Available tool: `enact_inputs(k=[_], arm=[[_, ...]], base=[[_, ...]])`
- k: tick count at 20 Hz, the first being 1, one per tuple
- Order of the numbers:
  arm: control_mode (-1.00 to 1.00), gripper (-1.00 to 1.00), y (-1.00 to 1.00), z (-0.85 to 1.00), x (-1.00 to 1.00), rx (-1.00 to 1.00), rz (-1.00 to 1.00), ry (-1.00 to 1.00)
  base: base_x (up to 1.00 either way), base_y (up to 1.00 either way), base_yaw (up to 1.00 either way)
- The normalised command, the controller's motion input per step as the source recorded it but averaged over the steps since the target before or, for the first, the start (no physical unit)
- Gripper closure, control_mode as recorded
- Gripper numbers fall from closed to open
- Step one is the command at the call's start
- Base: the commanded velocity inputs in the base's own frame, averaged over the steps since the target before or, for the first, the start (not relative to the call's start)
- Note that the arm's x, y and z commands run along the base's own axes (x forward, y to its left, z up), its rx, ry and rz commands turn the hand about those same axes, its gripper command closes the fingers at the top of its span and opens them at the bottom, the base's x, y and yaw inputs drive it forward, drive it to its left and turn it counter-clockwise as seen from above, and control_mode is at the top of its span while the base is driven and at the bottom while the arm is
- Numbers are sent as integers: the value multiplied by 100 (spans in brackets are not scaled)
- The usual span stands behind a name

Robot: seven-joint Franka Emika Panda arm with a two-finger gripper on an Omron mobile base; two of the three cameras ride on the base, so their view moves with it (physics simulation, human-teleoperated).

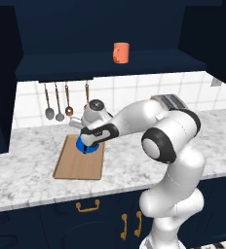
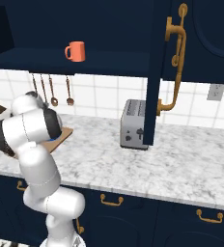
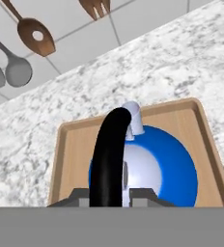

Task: Pick the kettle from the counter and place it on the tray. Then pick the mug from the cabinet and place it on the tray. Then close the cabinet doors.

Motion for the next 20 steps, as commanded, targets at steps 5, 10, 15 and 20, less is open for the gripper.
enact_inputs(k=[5, 10, 15, 20], arm=[[-100, -100, 1, -39, 7, 0, 0, 3], [-100, -100, -1, -13, -8, -5, 0, 1], [-100, -100, 0, 6, -14, 0, 0, -3], [-100, -100, -3, 26, -42, 0, -2, -2]], base=[[0, 0, 0], [0, 0, 0], [0, 0, 0], [0, 0, 0]])
